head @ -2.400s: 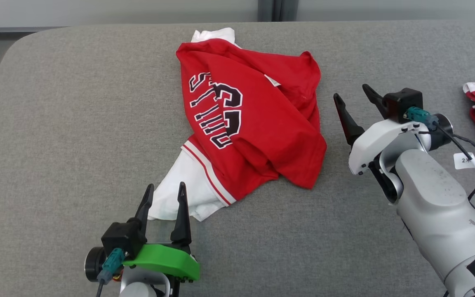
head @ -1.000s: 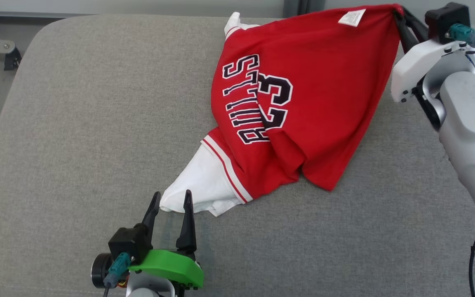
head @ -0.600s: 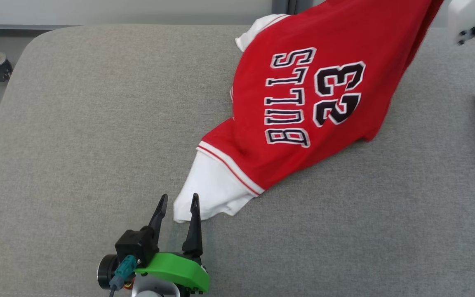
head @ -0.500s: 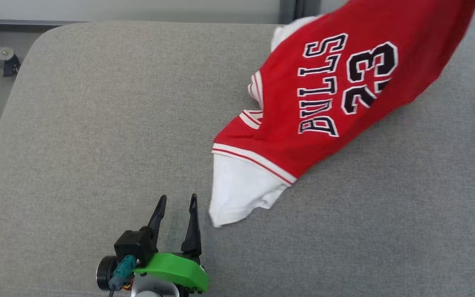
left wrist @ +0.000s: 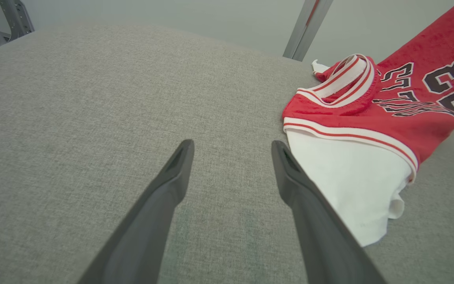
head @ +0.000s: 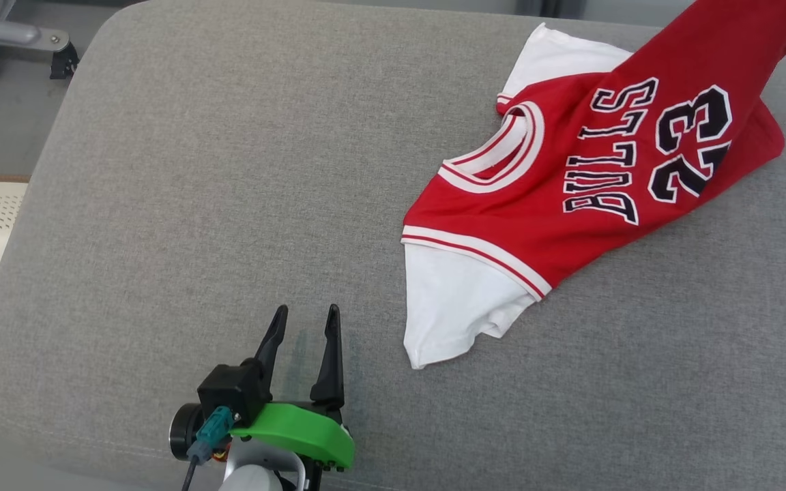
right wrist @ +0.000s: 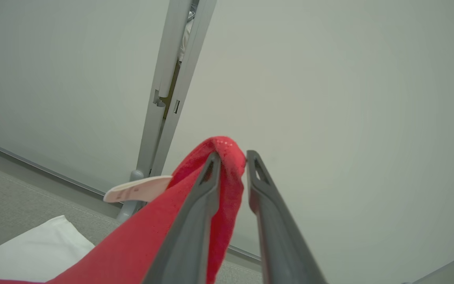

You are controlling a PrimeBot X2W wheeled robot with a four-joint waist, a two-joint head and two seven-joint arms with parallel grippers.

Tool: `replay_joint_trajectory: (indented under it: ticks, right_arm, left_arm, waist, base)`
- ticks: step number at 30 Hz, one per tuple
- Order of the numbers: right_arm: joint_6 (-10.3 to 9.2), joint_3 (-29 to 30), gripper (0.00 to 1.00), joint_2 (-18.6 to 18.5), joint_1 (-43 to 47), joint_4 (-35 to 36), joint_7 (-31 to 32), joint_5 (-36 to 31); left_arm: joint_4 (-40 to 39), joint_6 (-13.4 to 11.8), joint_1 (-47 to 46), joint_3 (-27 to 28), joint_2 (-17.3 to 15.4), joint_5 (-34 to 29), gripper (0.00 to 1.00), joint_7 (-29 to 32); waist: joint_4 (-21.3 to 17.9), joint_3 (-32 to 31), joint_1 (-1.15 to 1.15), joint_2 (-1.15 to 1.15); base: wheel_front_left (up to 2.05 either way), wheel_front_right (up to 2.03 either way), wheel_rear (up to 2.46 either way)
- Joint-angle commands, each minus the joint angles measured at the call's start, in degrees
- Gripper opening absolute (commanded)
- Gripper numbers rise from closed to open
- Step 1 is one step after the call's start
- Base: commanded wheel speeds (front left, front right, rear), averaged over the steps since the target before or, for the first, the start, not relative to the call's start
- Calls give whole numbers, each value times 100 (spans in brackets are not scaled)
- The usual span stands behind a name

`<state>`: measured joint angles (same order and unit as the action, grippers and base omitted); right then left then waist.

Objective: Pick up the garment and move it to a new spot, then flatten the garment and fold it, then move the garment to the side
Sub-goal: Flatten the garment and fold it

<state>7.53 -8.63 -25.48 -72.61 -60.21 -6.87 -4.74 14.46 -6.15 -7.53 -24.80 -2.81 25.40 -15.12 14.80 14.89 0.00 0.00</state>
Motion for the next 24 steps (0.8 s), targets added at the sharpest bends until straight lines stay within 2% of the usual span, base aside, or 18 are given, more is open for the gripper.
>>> replay_joint_trajectory:
  ticks: [1,7,13,19,24]
  right_arm:
    - [-9,191,100,60,104,-89,-64,-148]
    - [-10,504,100,474,250,-295,-321,-495]
    - [-9,593,100,913,601,-784,-234,43]
    - [-9,348,100,1034,1290,-1055,-366,592]
    - [-9,168,100,975,1816,-1168,-184,968]
  left_arm:
    - [-2,-33,-107,-4,-18,41,100,-3]
    - [16,-60,-76,109,-17,13,100,-3]
    - [20,-22,77,254,-21,-89,100,-4]
    - [-7,2,131,337,-46,-203,100,-4]
    - [-22,28,100,338,-77,-264,100,-3]
  waist:
    - [119,103,0,0]
    - [2,-14,0,0]
    - [-413,-249,0,0]
    - [-775,-357,0,0]
    - [-901,-222,0,0]
  base:
    - [0,0,0]
    - [0,0,0]
    - [0,0,0]
    - [0,0,0]
    - [0,0,0]
